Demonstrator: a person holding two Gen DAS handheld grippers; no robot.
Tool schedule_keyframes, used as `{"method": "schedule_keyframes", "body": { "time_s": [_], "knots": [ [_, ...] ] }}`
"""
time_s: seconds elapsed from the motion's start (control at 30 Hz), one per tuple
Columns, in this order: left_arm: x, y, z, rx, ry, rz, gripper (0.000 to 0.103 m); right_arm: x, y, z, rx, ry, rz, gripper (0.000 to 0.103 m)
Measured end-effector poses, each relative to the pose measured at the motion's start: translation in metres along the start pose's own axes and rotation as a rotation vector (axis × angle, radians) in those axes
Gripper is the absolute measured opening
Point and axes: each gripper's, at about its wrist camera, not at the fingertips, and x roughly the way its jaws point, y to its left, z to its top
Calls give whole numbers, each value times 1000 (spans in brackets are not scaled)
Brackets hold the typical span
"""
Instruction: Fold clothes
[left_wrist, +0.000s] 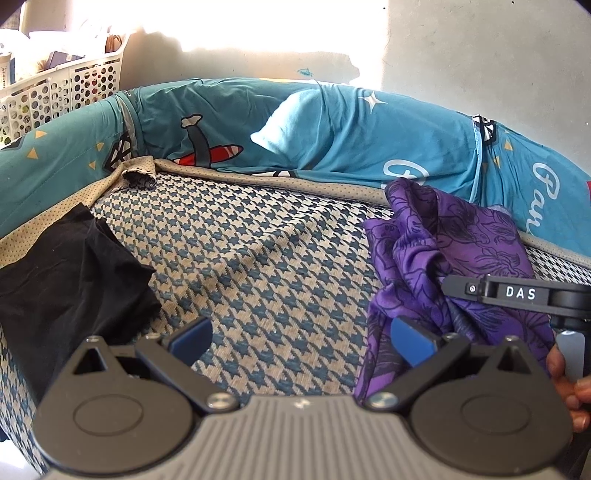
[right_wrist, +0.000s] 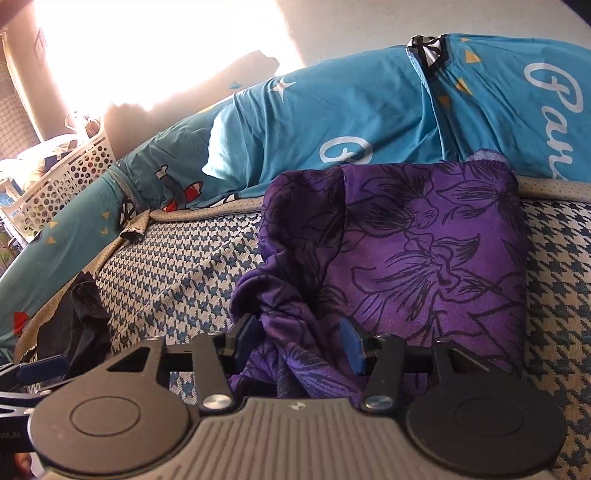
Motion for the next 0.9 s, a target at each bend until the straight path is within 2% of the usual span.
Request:
{"method": "schedule_keyframes", "body": {
  "time_s": [0.03,0.07,0.1,0.2,0.43,0.73,0.9],
  "knots": [
    [0,0,0,1,0,1,103,2,1,-1,-1,3,0,50],
    [0,0,0,1,0,1,103,5,2,-2,-3,10,10,44],
    [0,0,0,2,-1,2,103,5,5,-3,-14,13,12,29],
    [0,1,0,0,-3,6,103,4,18,-6,-86,1,1,19],
    [-2,2,0,-2,-6,8,103,-2,38,-10,-201,-2,4,18],
    [-1,4,2,1,-4,12,103,-2,60,-23,-375,6,-35,22],
    [0,5,2,2,-5,20,103,2,80,-42,-627,15,-118,20]
  ]
}}
